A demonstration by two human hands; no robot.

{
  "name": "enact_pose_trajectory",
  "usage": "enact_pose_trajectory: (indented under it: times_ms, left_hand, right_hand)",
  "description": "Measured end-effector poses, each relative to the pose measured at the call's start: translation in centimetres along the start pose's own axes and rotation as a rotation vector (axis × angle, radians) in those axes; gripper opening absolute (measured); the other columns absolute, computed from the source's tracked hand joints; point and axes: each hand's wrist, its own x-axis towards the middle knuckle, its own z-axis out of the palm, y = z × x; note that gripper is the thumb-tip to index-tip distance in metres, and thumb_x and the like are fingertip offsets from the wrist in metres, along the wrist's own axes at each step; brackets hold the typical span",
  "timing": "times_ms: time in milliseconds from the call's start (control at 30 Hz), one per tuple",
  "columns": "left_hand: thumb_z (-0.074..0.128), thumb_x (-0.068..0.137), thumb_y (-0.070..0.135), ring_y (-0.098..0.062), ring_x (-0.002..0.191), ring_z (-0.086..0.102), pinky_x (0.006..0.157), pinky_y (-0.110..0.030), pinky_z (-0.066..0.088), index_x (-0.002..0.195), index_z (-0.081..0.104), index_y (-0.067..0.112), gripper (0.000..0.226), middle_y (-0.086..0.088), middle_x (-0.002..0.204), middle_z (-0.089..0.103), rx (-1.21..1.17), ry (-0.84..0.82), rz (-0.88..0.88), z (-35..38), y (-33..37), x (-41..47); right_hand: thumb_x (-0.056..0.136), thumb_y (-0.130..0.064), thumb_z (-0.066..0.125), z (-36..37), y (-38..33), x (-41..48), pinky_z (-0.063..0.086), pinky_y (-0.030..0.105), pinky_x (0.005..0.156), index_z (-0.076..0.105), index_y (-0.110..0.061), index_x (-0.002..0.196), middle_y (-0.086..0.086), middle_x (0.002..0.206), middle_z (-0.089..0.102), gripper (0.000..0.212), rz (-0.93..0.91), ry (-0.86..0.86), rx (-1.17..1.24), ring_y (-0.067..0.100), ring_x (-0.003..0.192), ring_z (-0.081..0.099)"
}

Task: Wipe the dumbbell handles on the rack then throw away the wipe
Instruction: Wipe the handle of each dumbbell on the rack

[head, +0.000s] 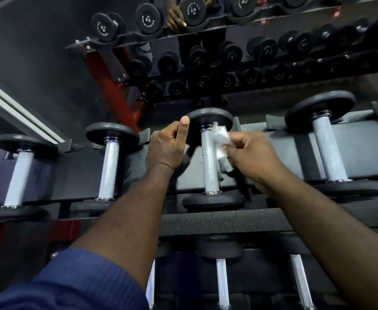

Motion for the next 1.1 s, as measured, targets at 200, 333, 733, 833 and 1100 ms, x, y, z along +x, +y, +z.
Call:
enact_pose_trajectory:
  times_ms: [200,333,733,833,1100]
  left_hand:
    - [0.025,0.097,0.077,-0.01,0.053,0.043,0.054,-0.029,0.031,0.063,0.049,0.039,0.056,0.004,0.053,0.039,0.011,-0.003,-0.003,0.0,-0.1,-0.1]
    - [0.026,0.098,0.077,-0.01,0.053,0.041,0.055,-0.03,0.031,0.06,0.049,0.04,0.057,0.005,0.052,0.037,-0.006,-0.006,-0.01,0.0,0.0,0.0]
    - [0.025,0.094,0.079,-0.011,0.051,0.039,0.053,-0.032,0.035,0.058,0.049,0.038,0.06,0.007,0.05,0.04,-0.004,-0.011,-0.023,0.0,0.0,0.1]
    - [0.026,0.095,0.077,-0.009,0.051,0.042,0.051,-0.03,0.03,0.057,0.048,0.039,0.058,0.013,0.051,0.045,0.003,-0.01,-0.015,-0.2,0.0,0.1]
    - [0.036,0.103,0.069,-0.01,0.052,0.044,0.052,-0.029,0.032,0.057,0.047,0.029,0.062,0.003,0.049,0.039,0.017,-0.008,-0.021,-0.2,-0.2,0.1]
  right_hand:
    - [0.086,0.015,0.066,-2.7,-0.9,-2.5,0.055,0.03,0.078,0.073,-0.001,0.108,0.019,0.101,0.076,0.028,0.172,-0.597,0.007,0.022,0.087,0.072]
    - [0.091,0.011,0.063,-1.1,-0.1,-0.8,0.055,0.029,0.066,0.071,-0.001,0.111,0.02,0.097,0.076,0.025,0.24,-0.287,0.117,0.025,0.08,0.071]
    - [0.082,-0.009,0.067,-0.3,0.8,-0.5,0.042,0.042,0.062,0.056,-0.006,0.075,0.012,0.075,0.06,0.013,0.209,-0.575,-0.357,0.024,0.071,0.049]
    - [0.077,-0.011,0.074,-1.2,0.6,-0.3,0.056,0.051,0.083,0.067,0.002,0.094,0.024,0.097,0.074,0.022,0.258,-0.561,-0.311,0.027,0.079,0.063]
    - [0.08,-0.012,0.077,-1.8,-2.0,-1.3,0.053,0.042,0.071,0.072,-0.006,0.09,0.01,0.08,0.075,0.013,0.133,-0.532,-0.57,0.018,0.073,0.065]
